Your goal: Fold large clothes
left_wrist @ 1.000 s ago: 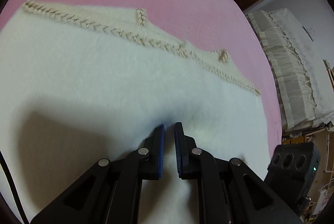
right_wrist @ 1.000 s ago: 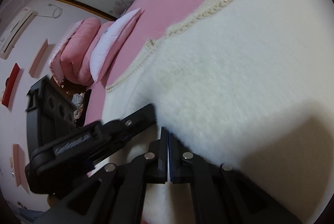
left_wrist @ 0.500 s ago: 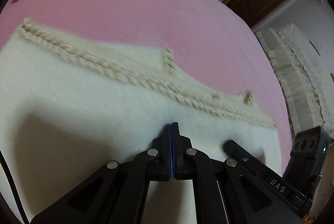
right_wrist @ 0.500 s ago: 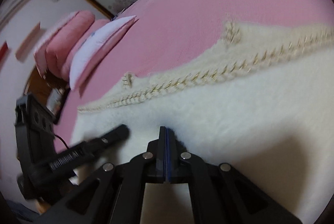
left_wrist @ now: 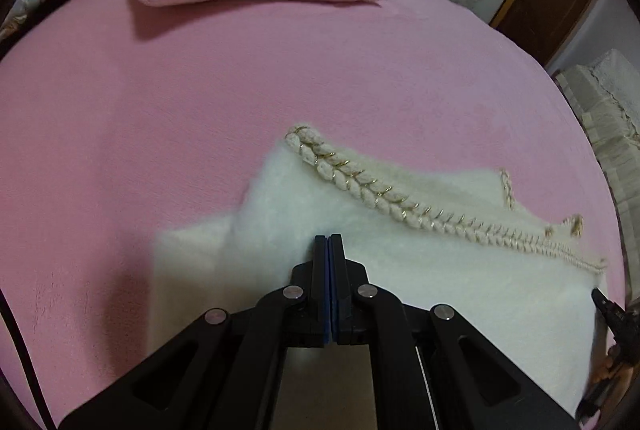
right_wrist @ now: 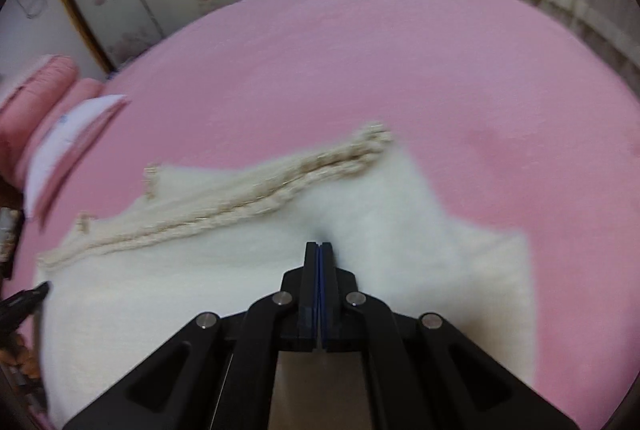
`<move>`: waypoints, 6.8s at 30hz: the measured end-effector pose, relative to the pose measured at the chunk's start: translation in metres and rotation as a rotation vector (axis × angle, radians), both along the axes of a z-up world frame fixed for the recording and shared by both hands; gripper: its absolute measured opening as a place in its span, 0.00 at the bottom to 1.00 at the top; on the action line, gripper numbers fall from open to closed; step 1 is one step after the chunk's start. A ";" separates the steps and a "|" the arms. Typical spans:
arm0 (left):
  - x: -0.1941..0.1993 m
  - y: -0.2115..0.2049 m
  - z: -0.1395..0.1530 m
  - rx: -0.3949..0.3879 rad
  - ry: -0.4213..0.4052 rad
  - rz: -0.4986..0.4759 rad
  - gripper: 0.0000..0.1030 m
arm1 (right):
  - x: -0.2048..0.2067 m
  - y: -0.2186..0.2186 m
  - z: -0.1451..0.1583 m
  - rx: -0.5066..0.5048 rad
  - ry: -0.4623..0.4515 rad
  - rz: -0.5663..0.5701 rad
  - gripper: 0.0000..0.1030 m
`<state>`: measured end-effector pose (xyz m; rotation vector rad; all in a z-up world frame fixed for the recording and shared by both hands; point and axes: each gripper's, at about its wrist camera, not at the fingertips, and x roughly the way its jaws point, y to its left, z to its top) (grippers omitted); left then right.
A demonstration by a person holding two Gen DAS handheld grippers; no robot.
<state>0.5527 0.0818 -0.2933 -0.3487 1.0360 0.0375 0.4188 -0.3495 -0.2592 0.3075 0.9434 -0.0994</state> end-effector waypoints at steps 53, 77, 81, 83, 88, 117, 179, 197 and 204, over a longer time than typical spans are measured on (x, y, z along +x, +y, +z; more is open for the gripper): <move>-0.217 -0.062 -0.009 0.149 0.267 0.021 0.01 | -0.157 -0.009 -0.007 0.222 0.304 0.096 0.00; -0.262 -0.046 -0.022 -0.051 0.252 0.307 0.01 | -0.021 0.208 0.053 0.077 0.293 0.259 0.00; -0.288 -0.052 -0.017 -0.037 0.290 0.302 0.10 | -0.002 0.214 0.031 0.061 0.384 0.188 0.00; -0.301 -0.058 -0.019 -0.080 0.334 0.316 0.13 | 0.006 0.220 0.022 0.016 0.410 0.196 0.00; -0.342 -0.055 -0.021 -0.193 0.280 0.389 0.13 | 0.016 0.246 0.010 -0.146 0.458 0.349 0.00; -0.243 -0.019 -0.049 -0.454 0.075 0.556 0.79 | 0.018 0.275 -0.007 -0.237 0.455 0.433 0.00; -0.262 -0.221 0.191 -0.319 -0.446 -0.225 0.17 | -0.063 0.156 0.014 0.366 0.247 0.408 0.00; -0.264 -0.478 0.091 0.222 -0.217 -0.288 0.17 | -0.089 -0.173 0.020 0.553 0.242 0.134 0.00; -0.264 -0.495 0.086 0.336 -0.182 -0.358 0.23 | -0.092 -0.169 -0.015 0.740 0.367 0.187 0.49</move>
